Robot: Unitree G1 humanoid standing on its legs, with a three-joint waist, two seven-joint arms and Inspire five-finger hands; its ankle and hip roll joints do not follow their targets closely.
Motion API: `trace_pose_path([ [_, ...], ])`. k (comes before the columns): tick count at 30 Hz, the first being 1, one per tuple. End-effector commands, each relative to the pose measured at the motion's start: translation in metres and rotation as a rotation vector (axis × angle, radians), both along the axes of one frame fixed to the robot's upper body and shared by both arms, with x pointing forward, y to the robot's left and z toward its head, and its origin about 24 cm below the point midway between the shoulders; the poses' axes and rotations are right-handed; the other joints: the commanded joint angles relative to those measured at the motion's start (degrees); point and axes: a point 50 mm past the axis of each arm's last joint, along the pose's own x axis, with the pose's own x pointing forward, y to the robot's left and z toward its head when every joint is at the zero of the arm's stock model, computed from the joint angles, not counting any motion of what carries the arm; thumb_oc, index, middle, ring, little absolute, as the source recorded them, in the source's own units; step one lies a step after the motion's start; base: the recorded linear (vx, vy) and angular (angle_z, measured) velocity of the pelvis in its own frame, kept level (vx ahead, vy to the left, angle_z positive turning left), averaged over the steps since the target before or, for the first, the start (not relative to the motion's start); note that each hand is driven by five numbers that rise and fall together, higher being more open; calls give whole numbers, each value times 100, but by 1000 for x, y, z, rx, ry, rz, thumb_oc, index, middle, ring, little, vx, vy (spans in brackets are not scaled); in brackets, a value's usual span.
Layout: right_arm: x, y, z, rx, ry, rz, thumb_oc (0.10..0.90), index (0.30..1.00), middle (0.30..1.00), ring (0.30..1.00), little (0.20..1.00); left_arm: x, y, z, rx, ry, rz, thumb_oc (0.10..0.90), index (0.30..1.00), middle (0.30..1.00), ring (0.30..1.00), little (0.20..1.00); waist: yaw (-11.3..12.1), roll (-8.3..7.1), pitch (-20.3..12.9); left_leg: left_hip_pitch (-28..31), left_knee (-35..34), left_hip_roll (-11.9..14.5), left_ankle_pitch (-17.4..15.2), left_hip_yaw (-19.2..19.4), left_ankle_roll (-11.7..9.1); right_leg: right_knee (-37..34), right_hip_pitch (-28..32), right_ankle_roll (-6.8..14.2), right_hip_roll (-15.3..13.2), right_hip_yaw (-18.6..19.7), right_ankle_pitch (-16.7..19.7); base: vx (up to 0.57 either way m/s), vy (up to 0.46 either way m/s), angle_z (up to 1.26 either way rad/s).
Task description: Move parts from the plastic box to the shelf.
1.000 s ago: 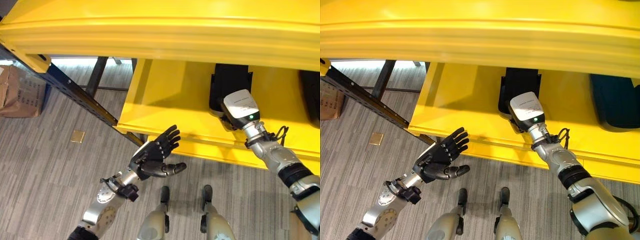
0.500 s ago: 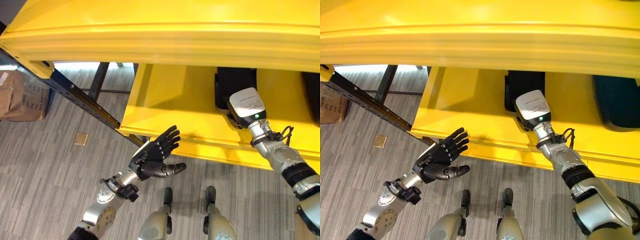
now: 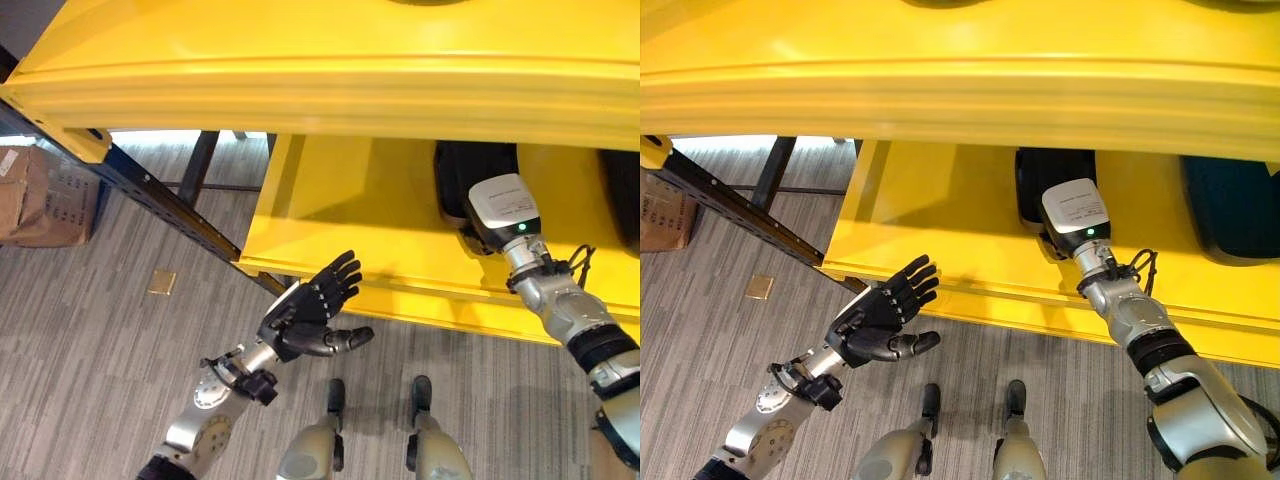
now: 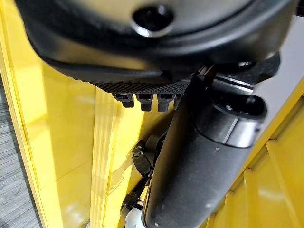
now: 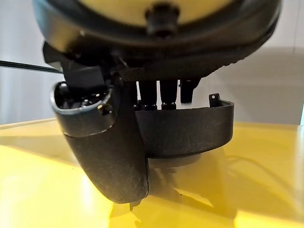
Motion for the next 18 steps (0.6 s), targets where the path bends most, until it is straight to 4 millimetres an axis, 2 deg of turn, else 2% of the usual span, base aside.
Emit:
trace_pose_path([
  [1,-4,-38,22,-46,-39,-142,900,1000,1000,1000,1000,-4,-5,33,-83,-183,-25,900,1000,1000,1000,1000,-110,-321,-465,106,250,134,-397,290,-22,497,142,121,-272,-71,-700,0,0,0],
  [8,-8,-21,-1,92,79,-92,900,1000,1000,1000,1000,-3,-4,34,-88,-183,-10,900,1000,1000,1000,1000,-168,-352,-471,161,238,140,-407,313,-12,474,191,124,-263,-38,-693,0,0,0],
  [14,-9,-13,-8,131,151,-65,900,1000,1000,1000,1000,-2,-3,34,-88,-182,-4,900,1000,1000,1000,1000,-190,-371,-483,191,222,144,-405,319,-9,459,216,125,-260,-25,-687,-1,1,-2],
  [18,-12,-6,-18,224,303,-47,900,1000,1000,1000,1000,-3,-1,31,-76,-172,1,900,1000,1000,1000,1000,-208,-467,-544,263,234,164,-411,324,-5,432,305,122,-239,-9,-675,13,-15,-3],
])
